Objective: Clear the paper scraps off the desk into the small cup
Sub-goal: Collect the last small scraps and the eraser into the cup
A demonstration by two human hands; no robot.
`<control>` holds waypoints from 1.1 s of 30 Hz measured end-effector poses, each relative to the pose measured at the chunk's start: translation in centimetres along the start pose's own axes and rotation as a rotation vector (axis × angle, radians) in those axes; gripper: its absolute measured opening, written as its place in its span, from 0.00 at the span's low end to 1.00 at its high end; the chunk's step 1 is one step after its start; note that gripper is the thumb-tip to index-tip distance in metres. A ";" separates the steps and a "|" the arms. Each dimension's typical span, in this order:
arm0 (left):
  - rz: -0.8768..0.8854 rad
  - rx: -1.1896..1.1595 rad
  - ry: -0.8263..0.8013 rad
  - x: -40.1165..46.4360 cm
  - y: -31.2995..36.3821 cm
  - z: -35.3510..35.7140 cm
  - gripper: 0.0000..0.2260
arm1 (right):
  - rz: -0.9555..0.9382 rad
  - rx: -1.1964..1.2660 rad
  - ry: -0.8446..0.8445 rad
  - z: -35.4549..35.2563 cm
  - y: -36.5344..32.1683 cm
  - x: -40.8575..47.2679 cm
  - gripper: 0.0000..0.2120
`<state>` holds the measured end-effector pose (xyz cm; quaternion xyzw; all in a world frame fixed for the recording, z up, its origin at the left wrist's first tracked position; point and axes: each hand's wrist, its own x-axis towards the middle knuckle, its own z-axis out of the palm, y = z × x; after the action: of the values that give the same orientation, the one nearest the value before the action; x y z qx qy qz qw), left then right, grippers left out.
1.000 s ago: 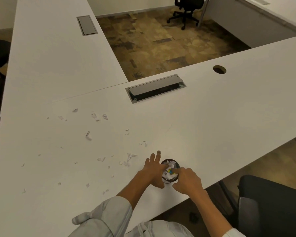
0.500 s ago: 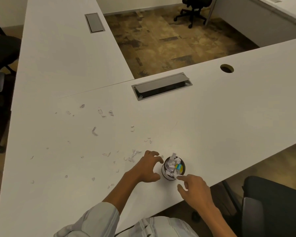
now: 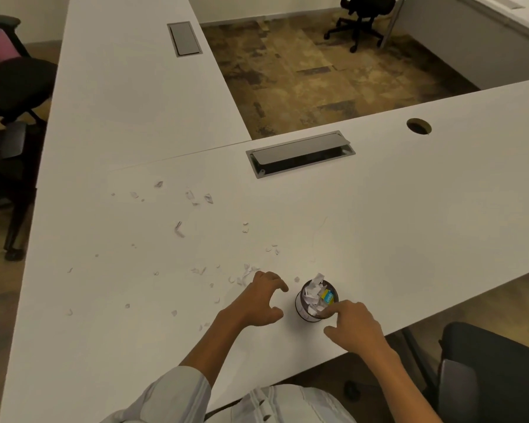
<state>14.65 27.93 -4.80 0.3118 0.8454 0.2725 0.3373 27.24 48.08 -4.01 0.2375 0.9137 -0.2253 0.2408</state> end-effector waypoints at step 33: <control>-0.066 -0.087 0.131 -2.3 -4.2 0.9 0.19 | -0.239 -0.275 0.533 3.6 -0.7 3.5 0.03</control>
<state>15.18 23.80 -7.30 0.2506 0.8628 0.3174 0.3033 25.40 46.76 -8.53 0.1443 0.9879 -0.0561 -0.0051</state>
